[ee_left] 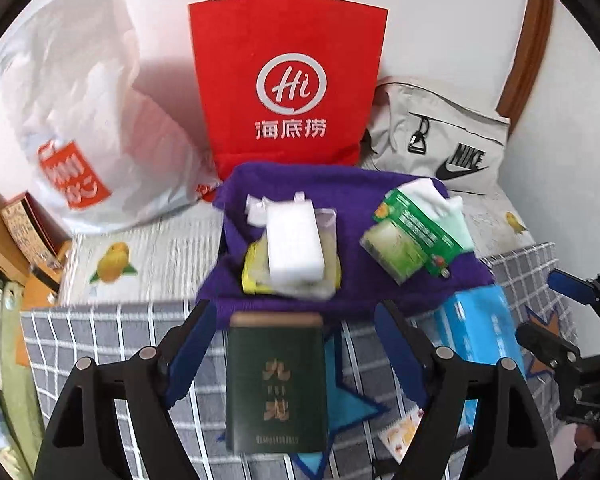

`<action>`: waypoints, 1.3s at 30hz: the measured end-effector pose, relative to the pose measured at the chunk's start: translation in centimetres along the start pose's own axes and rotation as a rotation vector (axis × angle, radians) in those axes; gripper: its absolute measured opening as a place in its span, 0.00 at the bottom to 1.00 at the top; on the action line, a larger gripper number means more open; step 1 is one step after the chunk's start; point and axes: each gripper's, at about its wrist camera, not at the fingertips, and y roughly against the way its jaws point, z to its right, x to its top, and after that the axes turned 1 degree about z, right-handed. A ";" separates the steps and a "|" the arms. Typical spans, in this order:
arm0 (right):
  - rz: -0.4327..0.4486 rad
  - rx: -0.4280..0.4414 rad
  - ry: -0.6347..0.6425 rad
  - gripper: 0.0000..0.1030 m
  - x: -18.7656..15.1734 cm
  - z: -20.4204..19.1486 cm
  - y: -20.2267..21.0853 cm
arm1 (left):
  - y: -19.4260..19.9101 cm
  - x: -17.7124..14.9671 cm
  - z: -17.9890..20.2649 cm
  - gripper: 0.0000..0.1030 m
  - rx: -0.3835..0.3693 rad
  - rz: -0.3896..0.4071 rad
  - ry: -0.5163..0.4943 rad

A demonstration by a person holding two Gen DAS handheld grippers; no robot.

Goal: Organize soft objects
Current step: 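Withdraw both open grippers from the towel back over the bed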

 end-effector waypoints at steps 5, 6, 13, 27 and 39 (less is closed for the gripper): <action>0.027 0.013 0.014 0.80 -2.4 -0.9 1.4 | 1.2 -2.8 -0.6 0.78 0.006 -0.007 0.017; 0.026 0.029 0.011 0.80 -2.9 -1.0 1.5 | 1.4 -3.2 -0.6 0.78 0.009 -0.009 0.021; 0.013 0.053 0.020 0.80 -6.5 -2.1 2.4 | 2.8 -7.3 -0.2 0.78 -0.017 -0.020 0.024; -0.017 0.106 0.044 0.80 -14.8 -3.6 3.2 | 2.7 -14.8 0.4 0.78 -0.058 -0.066 0.028; -0.035 0.148 0.088 0.77 -17.2 -3.9 0.0 | 0.6 -17.0 2.3 0.78 -0.107 -0.124 0.015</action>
